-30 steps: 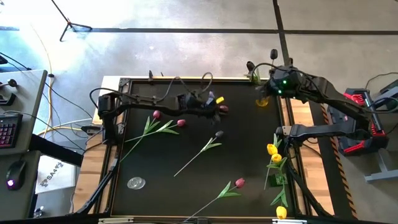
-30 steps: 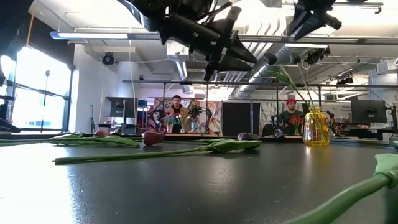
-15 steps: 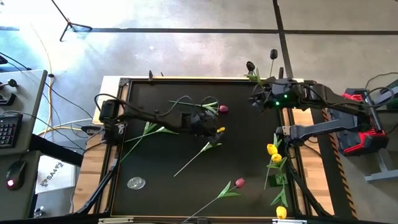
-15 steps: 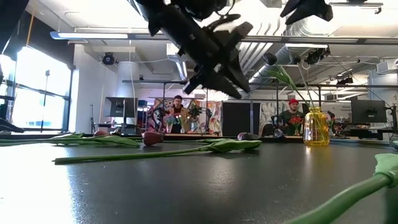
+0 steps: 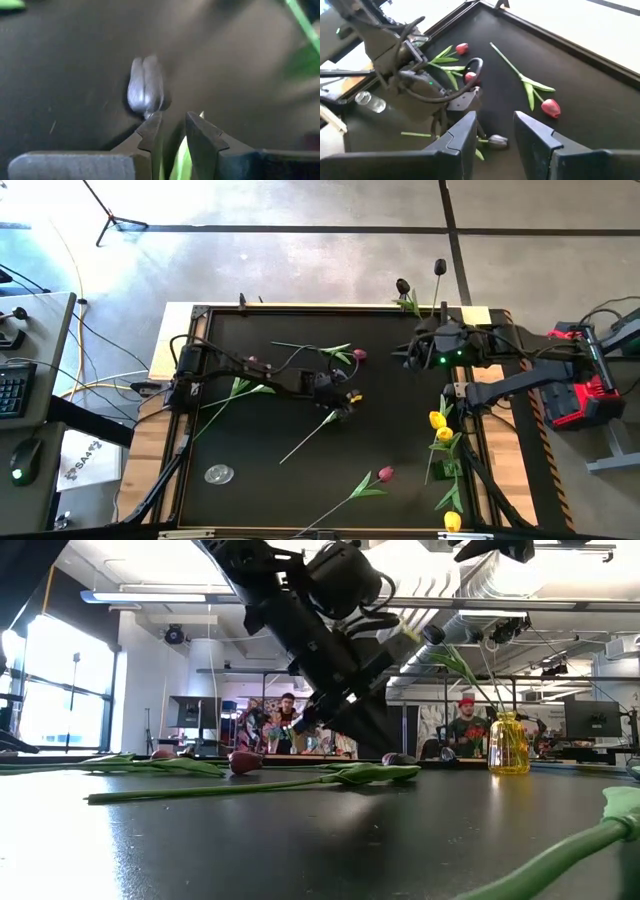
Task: Sort flowers into vase by color
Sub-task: Put the left black flower into the yellow vase
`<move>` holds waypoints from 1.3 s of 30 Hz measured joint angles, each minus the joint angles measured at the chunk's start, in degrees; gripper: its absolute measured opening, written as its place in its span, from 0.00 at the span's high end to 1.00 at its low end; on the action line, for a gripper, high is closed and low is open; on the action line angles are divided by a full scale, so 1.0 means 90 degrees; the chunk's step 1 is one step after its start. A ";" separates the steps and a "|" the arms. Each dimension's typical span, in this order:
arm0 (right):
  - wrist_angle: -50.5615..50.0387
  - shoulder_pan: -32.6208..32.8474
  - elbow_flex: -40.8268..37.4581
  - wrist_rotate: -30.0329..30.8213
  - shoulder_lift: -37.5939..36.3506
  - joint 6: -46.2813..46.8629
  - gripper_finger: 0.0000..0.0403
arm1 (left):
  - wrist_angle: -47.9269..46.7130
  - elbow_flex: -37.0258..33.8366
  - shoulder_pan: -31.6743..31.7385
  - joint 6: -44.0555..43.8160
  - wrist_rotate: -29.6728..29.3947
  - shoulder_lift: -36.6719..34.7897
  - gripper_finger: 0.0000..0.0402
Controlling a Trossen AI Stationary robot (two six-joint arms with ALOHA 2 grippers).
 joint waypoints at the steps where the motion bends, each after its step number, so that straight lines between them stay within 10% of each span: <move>1: -0.0028 0.0043 0.0000 0.0000 0.0000 0.0000 0.71 | -0.0038 -0.0002 -0.0005 0.0071 0.0000 0.0000 0.84; 34: -0.0263 -0.0275 0.0000 0.0511 -0.0172 0.0454 0.71 | 0.0005 -0.0005 0.0326 0.0820 0.0777 0.0416 0.98; 39: 0.0431 -0.0256 0.0000 -0.0447 -0.0146 0.1166 0.71 | 0.0220 -0.0024 0.0604 0.0704 0.0750 -0.0171 0.99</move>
